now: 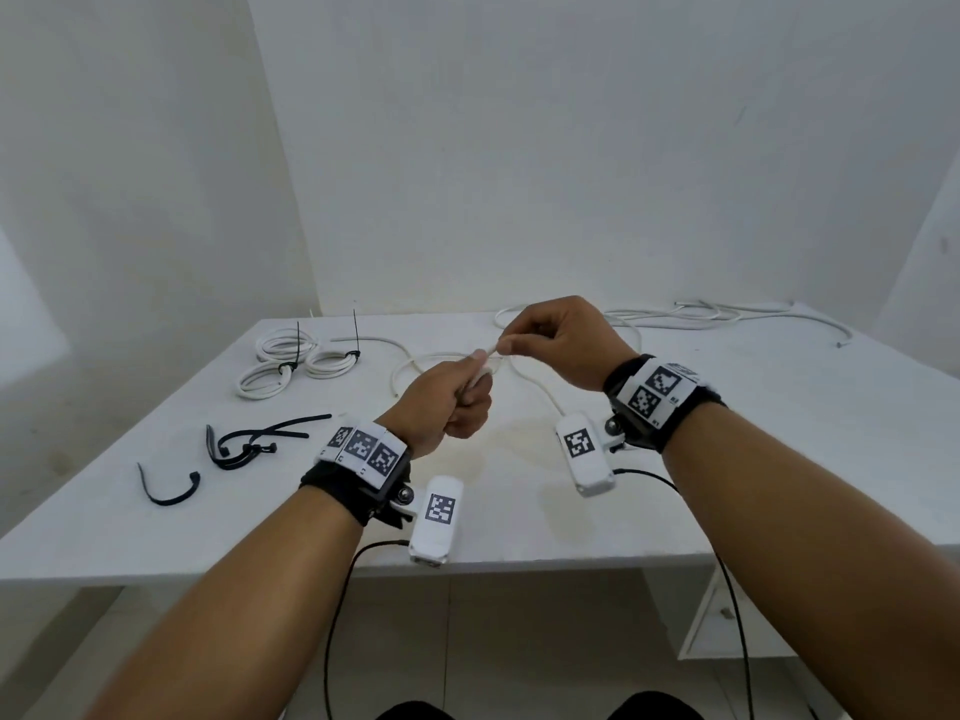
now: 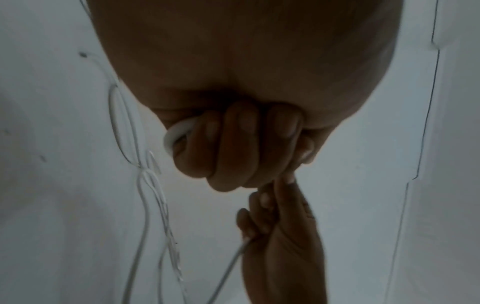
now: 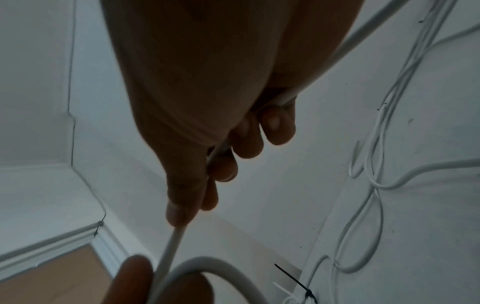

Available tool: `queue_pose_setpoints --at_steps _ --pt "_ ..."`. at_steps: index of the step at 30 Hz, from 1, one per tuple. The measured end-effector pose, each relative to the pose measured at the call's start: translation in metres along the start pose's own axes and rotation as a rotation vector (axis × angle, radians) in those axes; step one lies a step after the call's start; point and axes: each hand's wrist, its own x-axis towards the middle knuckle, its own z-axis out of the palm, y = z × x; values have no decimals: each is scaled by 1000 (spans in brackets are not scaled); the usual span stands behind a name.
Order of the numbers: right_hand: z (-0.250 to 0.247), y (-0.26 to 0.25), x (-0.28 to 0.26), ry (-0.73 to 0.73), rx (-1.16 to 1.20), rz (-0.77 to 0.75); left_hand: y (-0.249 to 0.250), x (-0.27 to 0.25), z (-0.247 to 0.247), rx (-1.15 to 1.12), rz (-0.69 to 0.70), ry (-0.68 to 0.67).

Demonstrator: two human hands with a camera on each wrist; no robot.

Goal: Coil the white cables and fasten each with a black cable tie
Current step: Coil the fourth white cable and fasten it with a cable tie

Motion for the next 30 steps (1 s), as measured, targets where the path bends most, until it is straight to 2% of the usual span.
queue_pose_setpoints --at_steps 5,8,11,13,14,19,23,27,30 --pt "3 10 0 34 134 63 20 -8 9 -133 108 -51" --pt "9 20 -6 28 125 86 33 -13 11 -202 171 -84" --pt "10 35 -6 143 116 126 46 -14 11 -260 259 -114" --pt "11 42 -7 228 132 143 52 -13 10 -253 297 -96" --pt "15 43 -8 225 107 144 54 -12 9 -241 312 -73" --pt "50 19 -21 -71 -67 94 57 7 5 -124 350 136" --pt "57 6 -25 -140 -85 74 46 17 -5 29 294 353" --pt "57 -6 -23 -216 -167 48 35 18 -5 228 235 415" --pt "54 -10 -21 -270 -293 -27 30 14 -5 558 172 404"
